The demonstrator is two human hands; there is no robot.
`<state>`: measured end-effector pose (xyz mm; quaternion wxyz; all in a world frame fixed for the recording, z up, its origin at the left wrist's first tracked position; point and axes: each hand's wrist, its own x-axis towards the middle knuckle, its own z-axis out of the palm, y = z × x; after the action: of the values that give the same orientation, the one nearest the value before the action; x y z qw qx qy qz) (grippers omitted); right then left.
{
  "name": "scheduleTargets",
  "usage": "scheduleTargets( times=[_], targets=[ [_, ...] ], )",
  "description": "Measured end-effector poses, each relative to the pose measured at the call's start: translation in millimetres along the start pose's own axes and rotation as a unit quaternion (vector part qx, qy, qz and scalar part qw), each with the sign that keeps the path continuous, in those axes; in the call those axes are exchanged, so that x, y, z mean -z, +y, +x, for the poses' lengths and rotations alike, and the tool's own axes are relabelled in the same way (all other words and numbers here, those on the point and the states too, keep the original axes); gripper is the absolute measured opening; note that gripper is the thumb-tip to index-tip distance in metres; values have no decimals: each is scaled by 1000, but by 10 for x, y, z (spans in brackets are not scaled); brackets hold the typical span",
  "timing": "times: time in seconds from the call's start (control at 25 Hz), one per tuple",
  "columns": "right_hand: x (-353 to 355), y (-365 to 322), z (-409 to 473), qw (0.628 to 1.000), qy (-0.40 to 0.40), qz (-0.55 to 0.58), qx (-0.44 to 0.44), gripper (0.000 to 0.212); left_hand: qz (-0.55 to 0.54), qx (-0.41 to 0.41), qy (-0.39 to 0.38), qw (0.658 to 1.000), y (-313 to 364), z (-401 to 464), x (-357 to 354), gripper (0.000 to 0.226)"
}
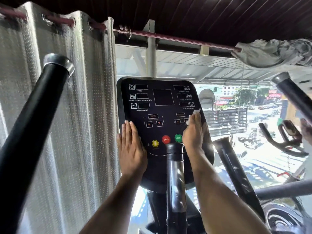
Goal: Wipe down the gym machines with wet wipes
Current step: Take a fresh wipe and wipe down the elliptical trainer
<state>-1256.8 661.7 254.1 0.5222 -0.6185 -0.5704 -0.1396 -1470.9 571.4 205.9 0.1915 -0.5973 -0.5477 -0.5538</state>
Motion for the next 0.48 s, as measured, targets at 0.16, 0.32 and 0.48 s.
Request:
scheduleTargets(
  times=[0.16,0.32,0.48],
  targets=[
    [-114,-429,-423,988,-62,1,145,61,-15,-21,-7,1000,1,25,-22,60],
    [23,-260,-184,988,-44,-63,131,61,-8,-34,-10,999,-36,32,-25,58],
    [223,166,-43,992,-68,-101,-32,71,20,-35,-18,999,12,37,7,59]
  ],
)
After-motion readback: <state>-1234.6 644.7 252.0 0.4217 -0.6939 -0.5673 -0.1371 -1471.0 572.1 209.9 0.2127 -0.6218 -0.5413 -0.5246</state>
